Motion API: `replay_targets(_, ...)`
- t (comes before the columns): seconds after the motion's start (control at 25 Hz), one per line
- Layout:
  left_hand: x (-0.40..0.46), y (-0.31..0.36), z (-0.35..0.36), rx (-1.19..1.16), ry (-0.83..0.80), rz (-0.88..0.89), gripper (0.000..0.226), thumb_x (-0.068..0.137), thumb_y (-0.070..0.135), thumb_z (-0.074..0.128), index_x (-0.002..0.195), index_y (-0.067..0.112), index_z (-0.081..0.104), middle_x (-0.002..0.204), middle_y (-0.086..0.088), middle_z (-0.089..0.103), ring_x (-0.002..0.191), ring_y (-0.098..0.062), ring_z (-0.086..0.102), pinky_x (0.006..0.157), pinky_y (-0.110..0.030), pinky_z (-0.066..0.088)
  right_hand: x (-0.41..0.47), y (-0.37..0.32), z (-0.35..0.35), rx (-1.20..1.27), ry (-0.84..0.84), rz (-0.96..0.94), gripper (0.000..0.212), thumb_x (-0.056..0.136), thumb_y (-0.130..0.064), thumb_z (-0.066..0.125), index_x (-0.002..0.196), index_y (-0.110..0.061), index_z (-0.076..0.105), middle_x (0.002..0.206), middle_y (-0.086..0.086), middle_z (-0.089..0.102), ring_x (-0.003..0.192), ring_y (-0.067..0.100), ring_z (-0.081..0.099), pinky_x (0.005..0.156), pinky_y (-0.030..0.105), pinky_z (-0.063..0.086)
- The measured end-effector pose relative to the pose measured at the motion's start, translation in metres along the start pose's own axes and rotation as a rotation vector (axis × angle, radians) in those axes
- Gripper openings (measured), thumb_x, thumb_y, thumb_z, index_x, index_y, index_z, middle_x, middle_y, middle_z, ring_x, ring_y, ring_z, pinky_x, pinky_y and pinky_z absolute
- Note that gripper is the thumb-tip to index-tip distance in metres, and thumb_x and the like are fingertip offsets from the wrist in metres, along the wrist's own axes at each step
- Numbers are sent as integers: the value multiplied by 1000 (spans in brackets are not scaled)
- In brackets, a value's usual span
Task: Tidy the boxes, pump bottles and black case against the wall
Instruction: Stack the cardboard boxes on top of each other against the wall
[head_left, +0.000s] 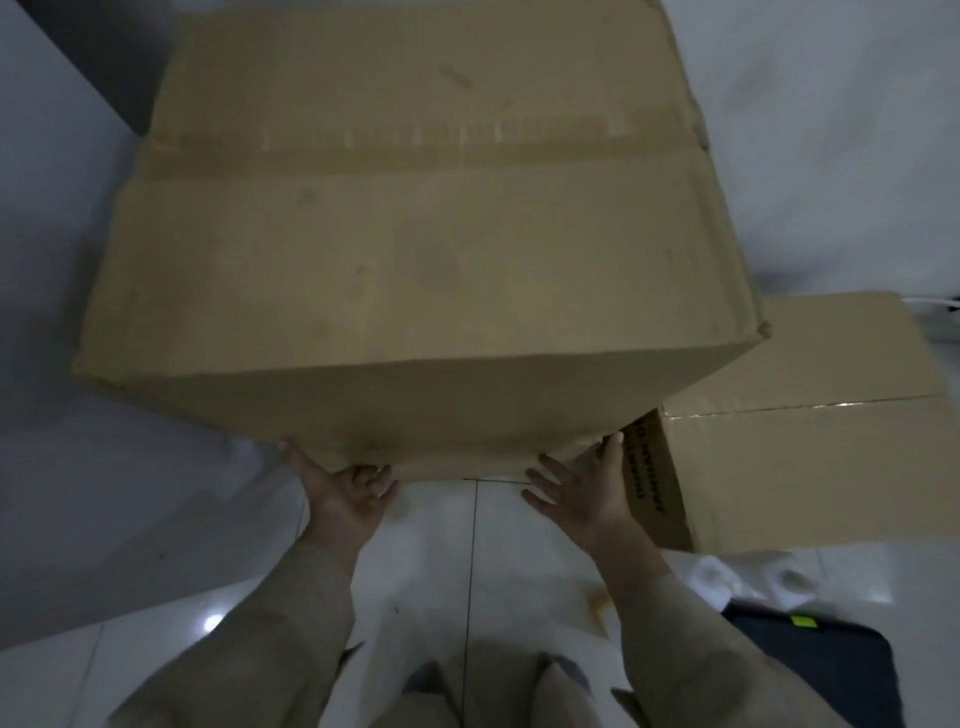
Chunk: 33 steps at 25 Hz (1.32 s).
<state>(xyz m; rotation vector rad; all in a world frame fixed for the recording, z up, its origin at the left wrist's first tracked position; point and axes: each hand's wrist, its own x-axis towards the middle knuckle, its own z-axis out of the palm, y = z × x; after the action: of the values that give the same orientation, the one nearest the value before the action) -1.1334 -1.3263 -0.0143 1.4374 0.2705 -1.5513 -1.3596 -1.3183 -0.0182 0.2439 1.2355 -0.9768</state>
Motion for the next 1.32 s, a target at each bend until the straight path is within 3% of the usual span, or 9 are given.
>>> replay_targets(0.32,9,41,9,16,-36,79,109,72,83,13,148,6,2,158,-11,13,146,-28,13,119,-46,9,-13,10,36,330,-119,80,96,76,-78,26,149,-20,4,155,19,18,137,37,32,104,57,29)
replay_targets(0.48,4,45,18,47,-40,88,108,70,85,11,148,9,10,157,-10,16,146,-30,11,119,-48,5,-23,-11,56,393,-163,73,95,74,-78,30,144,-14,24,149,20,30,134,42,32,107,61,26)
replay_targets(0.56,7,46,22,55,-36,101,106,70,85,11,148,12,15,151,-11,30,142,-31,23,116,-45,14,-22,-22,65,446,-171,76,91,75,-75,33,142,-14,27,147,19,31,131,45,32,101,63,31)
replay_targets(0.64,10,45,19,39,-2,111,105,71,84,17,146,12,22,126,-11,51,127,-31,42,106,-40,31,-20,-27,68,469,-155,60,81,78,-67,33,140,-15,31,143,17,34,123,46,36,91,64,36)
replay_targets(0.76,2,49,8,46,5,125,97,77,78,15,147,11,15,148,-13,35,139,-31,31,116,-39,19,-16,-27,64,423,-163,61,80,79,-63,32,142,-14,29,144,19,32,125,47,35,90,63,37)
replay_targets(0.88,-15,44,7,194,-4,148,77,88,63,13,146,12,21,153,-10,31,138,-24,34,115,-37,17,-18,-19,54,376,-115,90,85,80,-70,25,143,-12,26,145,18,35,128,42,38,86,56,42)
replay_targets(1.04,-40,7,39,652,-79,28,45,99,25,24,138,6,36,149,-16,37,133,-27,41,109,-37,27,-40,-19,37,331,108,30,73,91,-60,18,142,-10,31,144,13,40,130,32,40,104,48,35)
replay_targets(1.2,-82,-40,106,1035,-280,-74,38,98,25,29,129,10,44,143,-11,44,132,-26,42,106,-34,29,-68,-55,-12,248,241,-98,58,97,-45,19,138,-9,39,116,10,56,96,25,53,86,36,43)
replay_targets(1.32,-110,-84,156,1215,-374,-63,43,98,27,30,135,8,41,141,-10,47,130,-25,44,97,-27,31,-92,-101,-64,203,314,-197,50,98,-36,23,132,-7,46,127,12,53,105,24,49,92,36,40)
